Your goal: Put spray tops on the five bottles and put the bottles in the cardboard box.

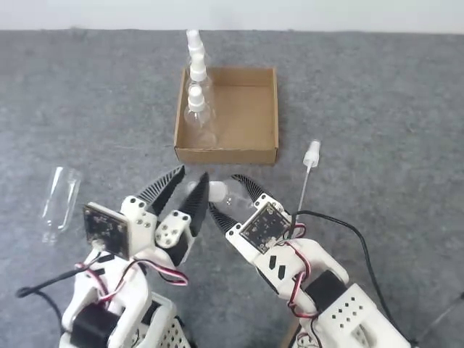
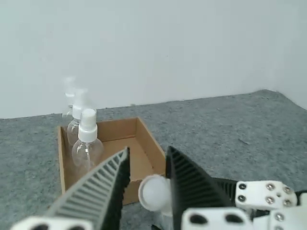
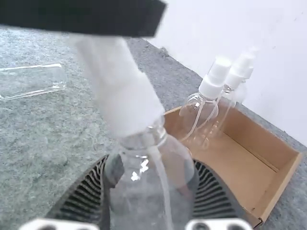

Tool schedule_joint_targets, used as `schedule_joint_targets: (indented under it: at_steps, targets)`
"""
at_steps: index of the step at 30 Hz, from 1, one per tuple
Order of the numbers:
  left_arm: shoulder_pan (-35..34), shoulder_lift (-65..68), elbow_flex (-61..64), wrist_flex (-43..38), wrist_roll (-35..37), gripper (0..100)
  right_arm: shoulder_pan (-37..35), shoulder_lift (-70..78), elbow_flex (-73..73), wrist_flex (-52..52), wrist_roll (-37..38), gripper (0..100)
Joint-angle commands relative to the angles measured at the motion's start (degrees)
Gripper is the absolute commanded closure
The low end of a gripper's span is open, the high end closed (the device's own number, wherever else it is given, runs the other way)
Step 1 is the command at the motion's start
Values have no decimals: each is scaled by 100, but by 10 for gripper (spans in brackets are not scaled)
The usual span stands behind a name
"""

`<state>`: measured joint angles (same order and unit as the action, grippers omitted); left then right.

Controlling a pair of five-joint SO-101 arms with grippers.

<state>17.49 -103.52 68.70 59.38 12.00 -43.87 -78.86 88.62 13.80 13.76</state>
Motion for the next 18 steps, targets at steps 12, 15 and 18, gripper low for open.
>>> schedule_joint_targets:
  at_steps: [12,15,18]
  targets:
    - [334,-70,-347,-141,70,924,75,-154,-220,-145,44,947]
    - [668,-62,-101,-334,-202,924,66,-154,-211,-145,44,947]
    - [791,-62,207,-668,-316,924,40,-154,-193,-145,44,947]
